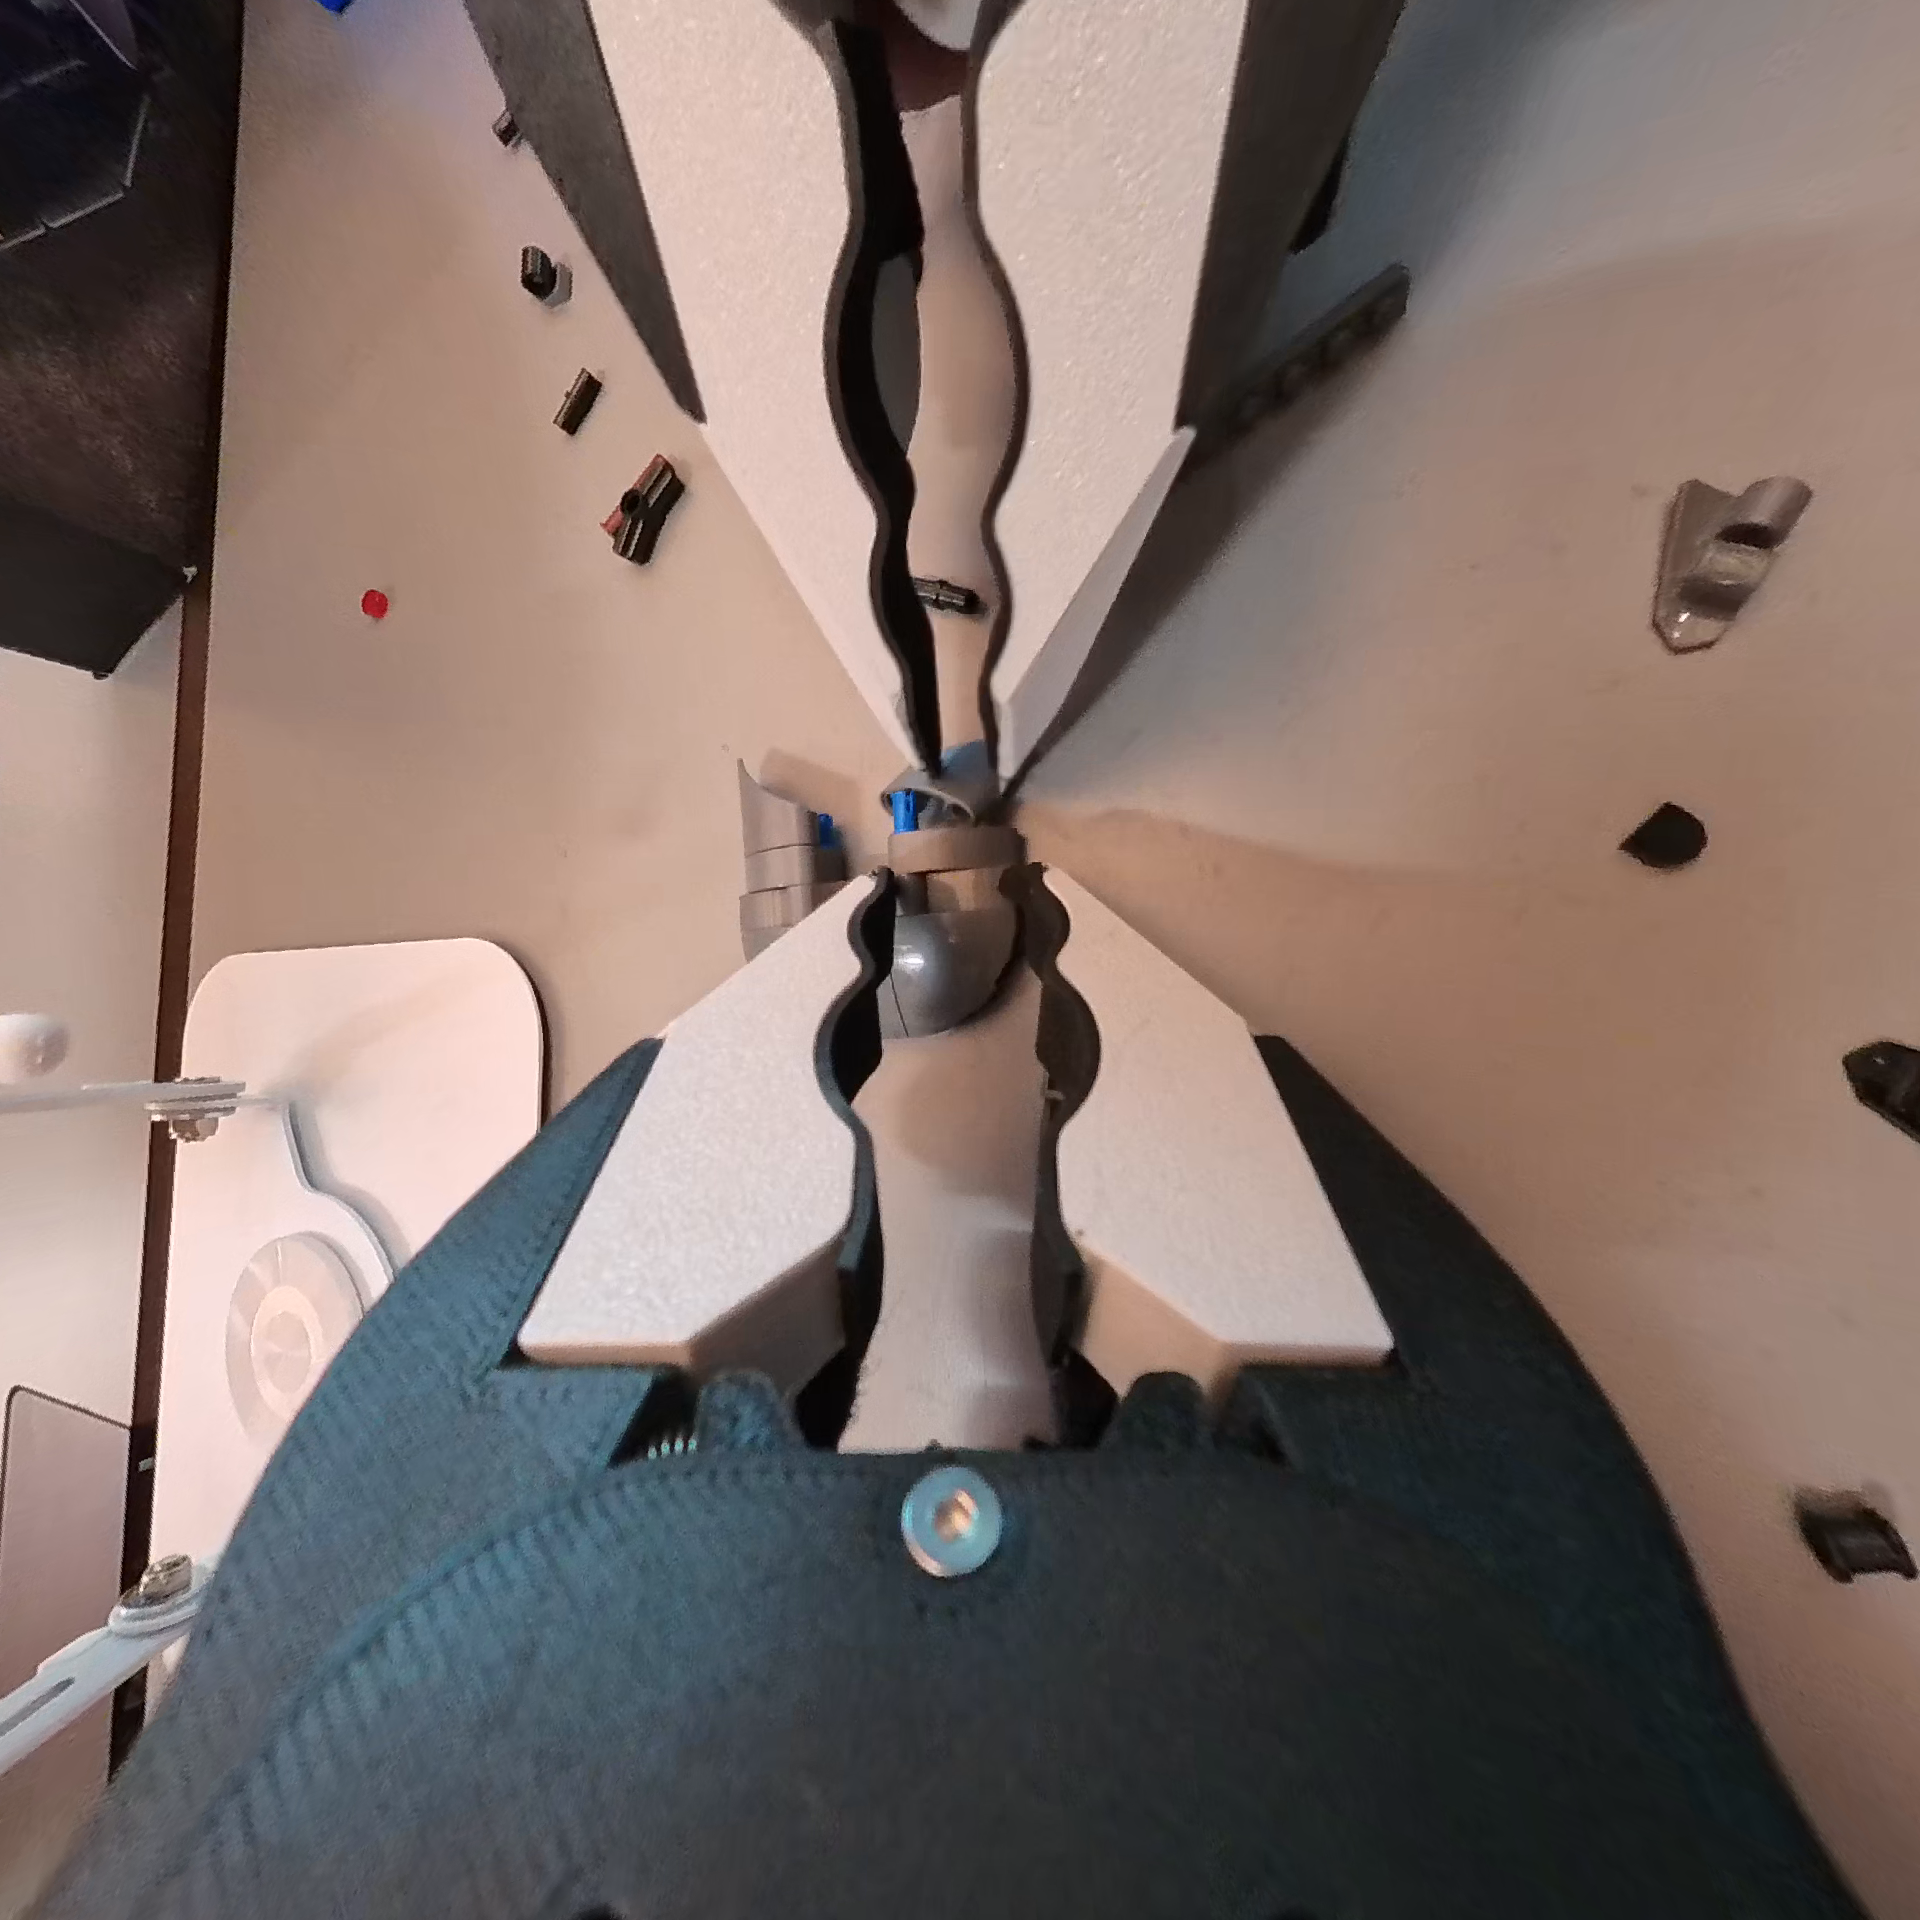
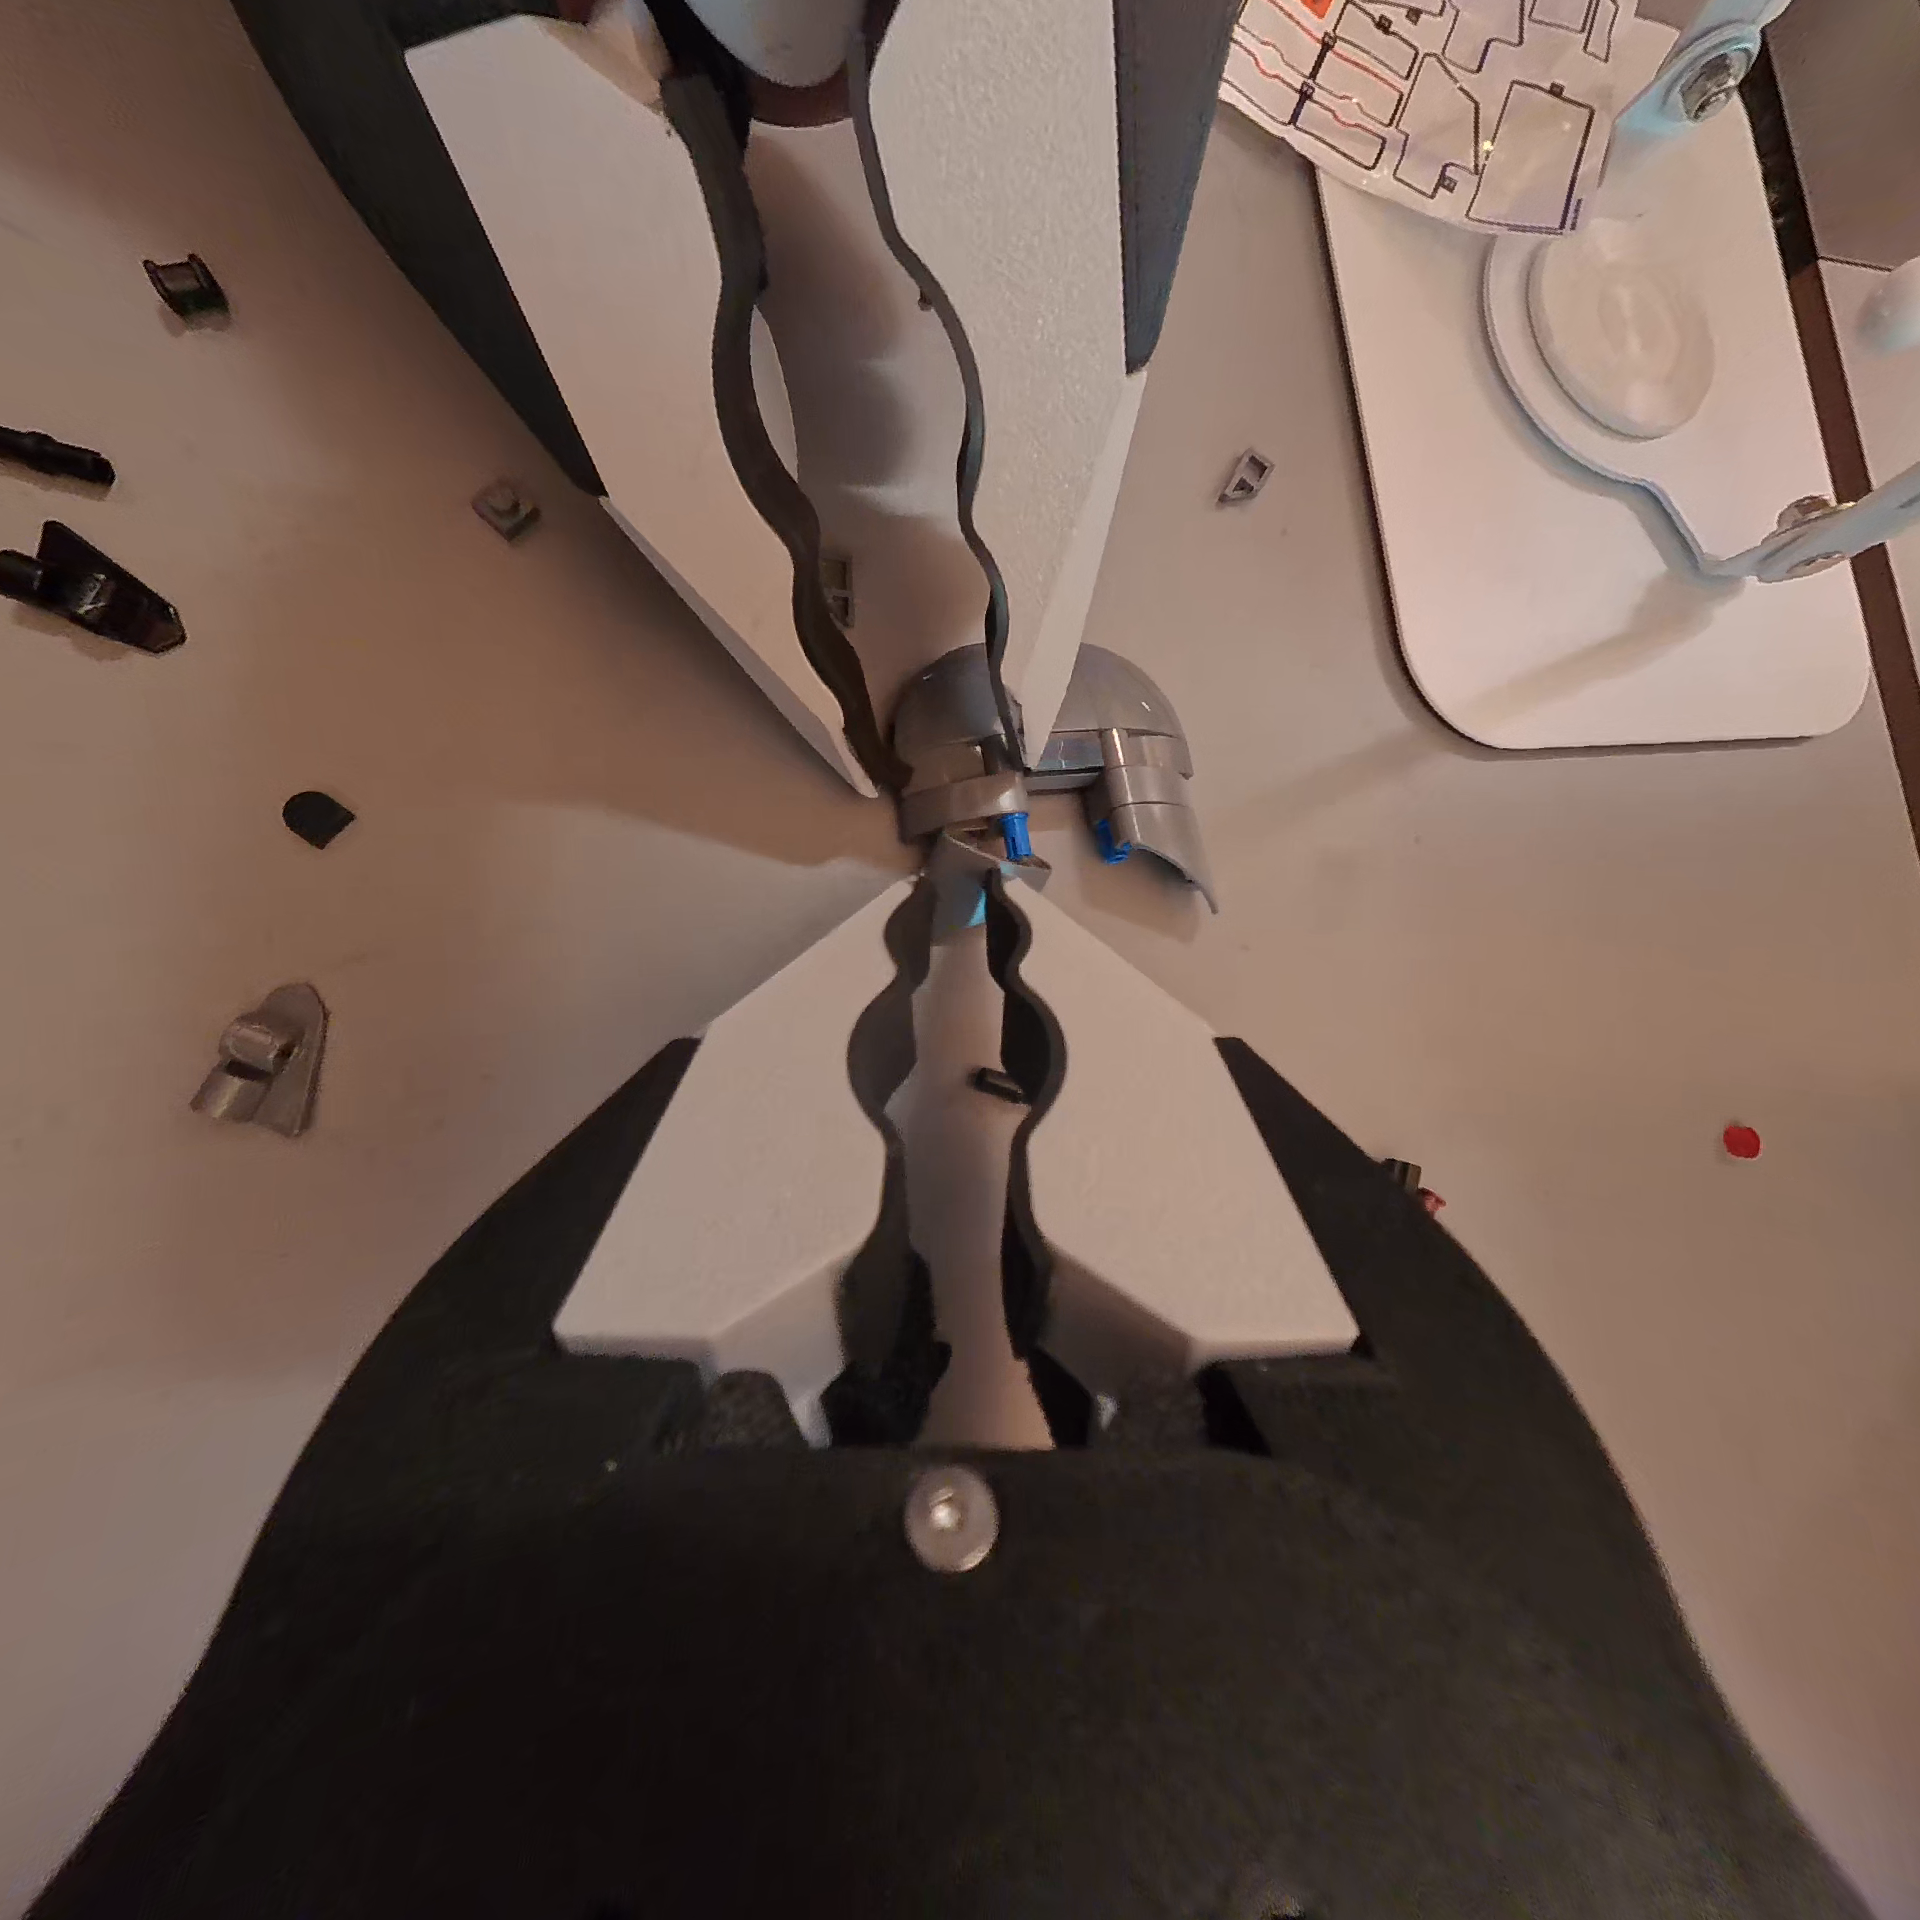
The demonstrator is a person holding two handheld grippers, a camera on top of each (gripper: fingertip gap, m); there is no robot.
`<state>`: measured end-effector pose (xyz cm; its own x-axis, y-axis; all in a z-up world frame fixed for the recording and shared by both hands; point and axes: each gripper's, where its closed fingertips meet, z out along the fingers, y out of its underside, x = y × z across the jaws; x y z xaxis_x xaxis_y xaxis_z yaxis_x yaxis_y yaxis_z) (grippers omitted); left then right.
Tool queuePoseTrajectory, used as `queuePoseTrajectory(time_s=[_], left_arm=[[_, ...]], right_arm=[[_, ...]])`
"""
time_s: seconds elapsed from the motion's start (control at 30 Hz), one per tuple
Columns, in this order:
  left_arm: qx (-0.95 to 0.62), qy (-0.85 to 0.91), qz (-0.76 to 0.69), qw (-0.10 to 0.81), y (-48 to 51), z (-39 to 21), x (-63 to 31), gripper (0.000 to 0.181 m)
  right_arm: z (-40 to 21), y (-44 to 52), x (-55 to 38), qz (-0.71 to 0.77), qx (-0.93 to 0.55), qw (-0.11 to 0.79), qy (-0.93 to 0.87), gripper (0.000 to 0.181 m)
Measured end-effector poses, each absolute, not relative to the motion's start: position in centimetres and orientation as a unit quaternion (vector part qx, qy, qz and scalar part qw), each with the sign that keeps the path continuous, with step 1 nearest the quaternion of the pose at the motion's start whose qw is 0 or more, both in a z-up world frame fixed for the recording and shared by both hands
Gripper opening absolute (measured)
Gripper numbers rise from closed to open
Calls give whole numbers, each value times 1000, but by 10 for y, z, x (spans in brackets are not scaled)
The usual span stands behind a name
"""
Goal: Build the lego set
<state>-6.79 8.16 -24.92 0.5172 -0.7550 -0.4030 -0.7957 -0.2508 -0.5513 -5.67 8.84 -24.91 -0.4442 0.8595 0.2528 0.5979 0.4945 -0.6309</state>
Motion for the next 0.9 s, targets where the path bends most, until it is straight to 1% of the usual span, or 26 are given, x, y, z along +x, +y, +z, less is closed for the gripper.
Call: queuePoseTrajectory(time_s=[0.07, 0.2, 0.43, 0.9], left_arm=[[-792, 490, 26, 364, 81, -249, -69, 22], [-794, 489, 21, 362, 80, -249, -70, 21], [-794, 490, 21, 360, 79, -249, -71, 21], [-794, 489, 21, 360, 80, -249, -71, 20]], right_arm=[[-248, 89, -57, 234, -446, 282, -817, 0], [-249, 87, -56, 238, -446, 278, -817, 0], [-248, 88, -57, 239, -450, 278, -814, 5], [-248, 85, -58, 239, -447, 278, -816, 7]])
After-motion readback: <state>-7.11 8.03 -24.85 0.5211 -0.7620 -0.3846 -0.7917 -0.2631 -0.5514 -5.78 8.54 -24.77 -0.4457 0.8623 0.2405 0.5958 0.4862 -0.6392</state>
